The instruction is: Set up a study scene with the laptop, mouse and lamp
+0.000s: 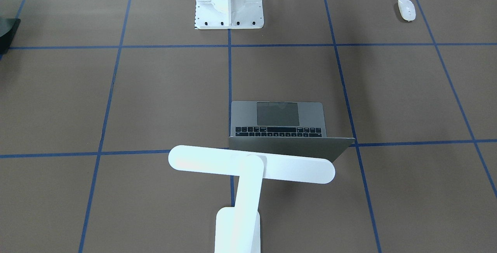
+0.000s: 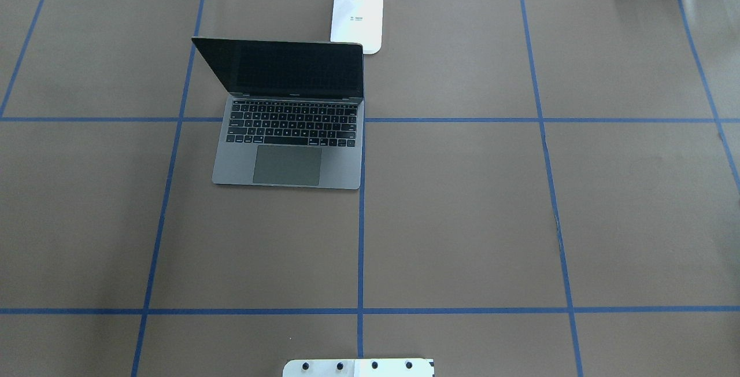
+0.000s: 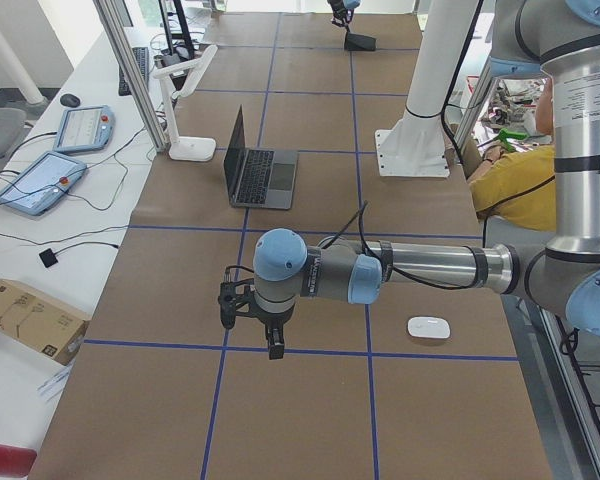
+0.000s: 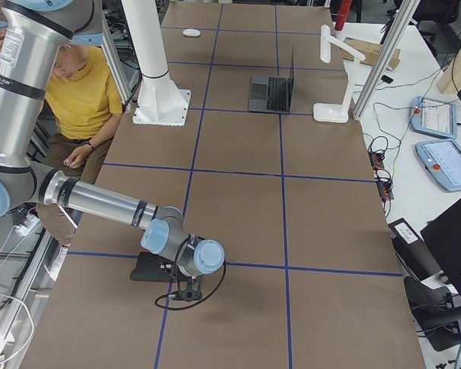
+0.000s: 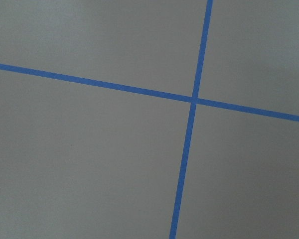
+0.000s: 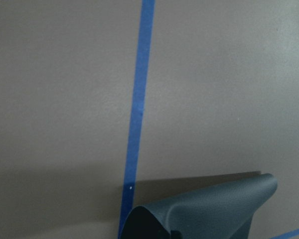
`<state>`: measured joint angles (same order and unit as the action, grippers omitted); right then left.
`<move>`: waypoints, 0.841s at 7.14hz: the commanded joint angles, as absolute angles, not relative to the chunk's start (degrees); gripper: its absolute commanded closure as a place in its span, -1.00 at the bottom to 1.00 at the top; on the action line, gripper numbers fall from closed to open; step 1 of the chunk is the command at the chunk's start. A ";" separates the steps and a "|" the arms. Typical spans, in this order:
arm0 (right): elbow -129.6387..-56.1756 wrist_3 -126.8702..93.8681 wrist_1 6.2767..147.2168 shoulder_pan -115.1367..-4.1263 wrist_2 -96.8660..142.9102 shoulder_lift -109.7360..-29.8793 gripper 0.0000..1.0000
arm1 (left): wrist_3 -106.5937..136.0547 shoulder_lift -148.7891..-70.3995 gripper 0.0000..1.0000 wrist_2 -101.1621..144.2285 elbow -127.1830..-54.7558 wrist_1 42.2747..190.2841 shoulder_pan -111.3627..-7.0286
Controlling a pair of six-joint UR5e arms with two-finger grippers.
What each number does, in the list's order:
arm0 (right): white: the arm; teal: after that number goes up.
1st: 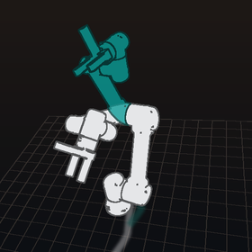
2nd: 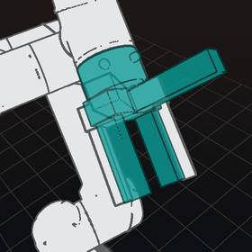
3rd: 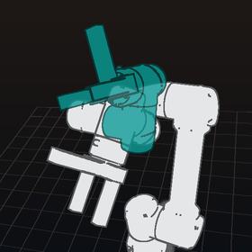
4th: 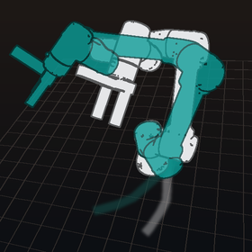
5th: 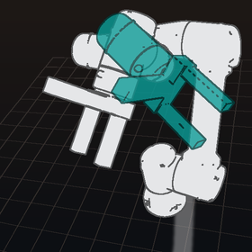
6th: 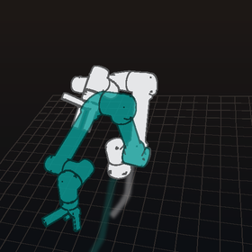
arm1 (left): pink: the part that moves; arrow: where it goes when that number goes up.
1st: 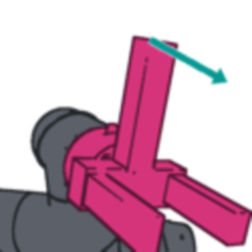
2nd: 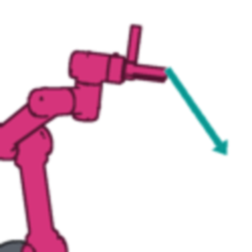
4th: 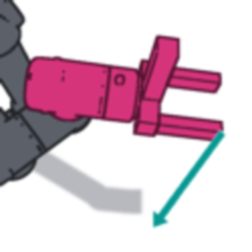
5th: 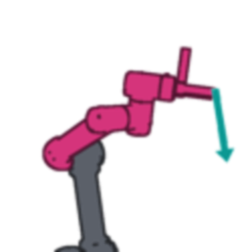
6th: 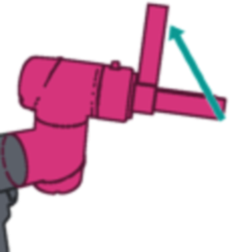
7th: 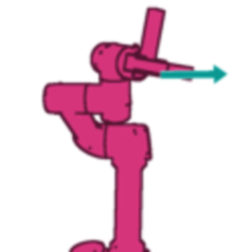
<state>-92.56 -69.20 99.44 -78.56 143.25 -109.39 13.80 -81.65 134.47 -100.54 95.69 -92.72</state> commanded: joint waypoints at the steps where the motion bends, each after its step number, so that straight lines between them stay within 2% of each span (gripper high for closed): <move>1: -94.58 -73.36 99.14 -78.57 148.86 -103.83 1.00 | 13.80 -81.65 -1.00 134.47 -100.46 95.63 -92.72; 6: -94.57 -98.02 98.79 -70.87 152.05 -83.37 1.00 | 14.06 -81.21 -1.00 134.47 -99.93 95.62 -92.72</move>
<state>-94.73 -91.31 98.85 -73.83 152.12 -88.66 14.05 -81.18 134.48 -100.11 95.60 -92.72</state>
